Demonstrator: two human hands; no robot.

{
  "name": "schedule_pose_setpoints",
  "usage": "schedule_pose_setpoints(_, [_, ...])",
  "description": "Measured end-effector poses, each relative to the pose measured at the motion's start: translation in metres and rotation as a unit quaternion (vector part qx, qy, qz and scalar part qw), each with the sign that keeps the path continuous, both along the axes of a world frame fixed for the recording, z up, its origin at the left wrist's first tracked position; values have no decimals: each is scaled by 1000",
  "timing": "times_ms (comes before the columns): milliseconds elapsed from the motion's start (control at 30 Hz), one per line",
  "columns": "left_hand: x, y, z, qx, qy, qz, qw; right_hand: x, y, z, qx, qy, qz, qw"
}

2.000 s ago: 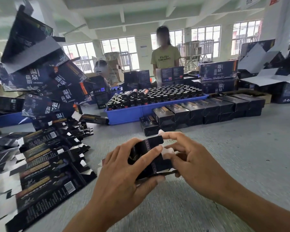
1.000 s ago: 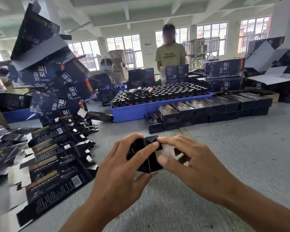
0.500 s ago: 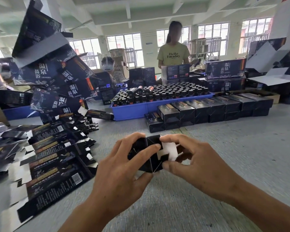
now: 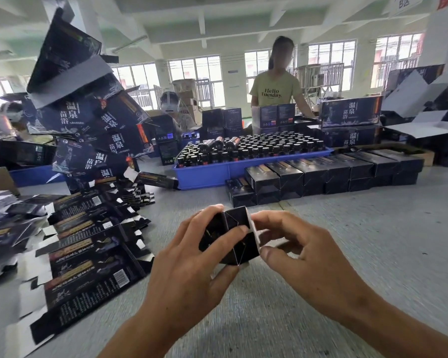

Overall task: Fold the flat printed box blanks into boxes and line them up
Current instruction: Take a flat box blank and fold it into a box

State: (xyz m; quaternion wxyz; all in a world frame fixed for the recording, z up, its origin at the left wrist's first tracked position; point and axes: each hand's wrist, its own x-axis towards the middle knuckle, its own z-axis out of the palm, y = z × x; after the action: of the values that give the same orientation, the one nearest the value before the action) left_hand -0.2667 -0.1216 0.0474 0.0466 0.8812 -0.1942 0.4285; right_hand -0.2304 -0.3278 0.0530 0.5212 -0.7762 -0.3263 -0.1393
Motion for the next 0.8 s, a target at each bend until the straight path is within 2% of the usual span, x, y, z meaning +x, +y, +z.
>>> schedule_pose_setpoints(200, [-3,-9,-1,-55,15,-17,998,1,2,1,40,27,3,999])
schedule_pose_setpoints(433, [-3,-16,-4,-59,21,-11,998,7,0,2,70,110,12,991])
schedule_pose_setpoints(600, [-3,-20,-4,-60,19,-13,998,4,0,3,81,96,-10,992])
schedule_pose_setpoints(800, [-4,-21,-4,-57,21,-13,998,0,3,3,50,53,-60,995])
